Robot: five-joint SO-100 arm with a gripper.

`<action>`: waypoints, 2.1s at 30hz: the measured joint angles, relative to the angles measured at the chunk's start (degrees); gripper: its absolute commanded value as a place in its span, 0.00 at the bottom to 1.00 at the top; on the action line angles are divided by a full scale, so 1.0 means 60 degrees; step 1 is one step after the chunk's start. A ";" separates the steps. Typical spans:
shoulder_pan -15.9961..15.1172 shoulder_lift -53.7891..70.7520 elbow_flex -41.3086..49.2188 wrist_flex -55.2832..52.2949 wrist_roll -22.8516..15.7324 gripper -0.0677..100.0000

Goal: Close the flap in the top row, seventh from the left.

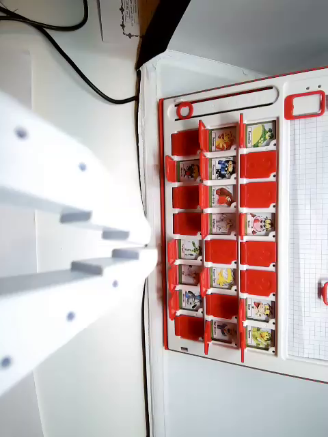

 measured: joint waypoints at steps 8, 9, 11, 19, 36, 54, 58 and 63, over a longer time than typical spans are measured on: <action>0.0000 0.0000 0.0454 -0.0366 0.0000 0.00; 0.0000 0.0000 0.0454 -0.0366 0.0000 0.00; 0.0000 0.0000 0.0454 -0.0366 0.0000 0.00; 0.0000 0.0000 0.0557 -0.0586 0.0000 0.00; 0.1348 -0.2710 0.0615 -0.3105 -0.0703 0.00; 0.2271 -0.7646 0.0615 -0.6694 -0.0923 0.00; 0.2271 -0.8672 0.0044 -0.6943 -0.0894 0.00; 0.2358 -0.9771 -0.0923 -0.6987 -0.0776 0.00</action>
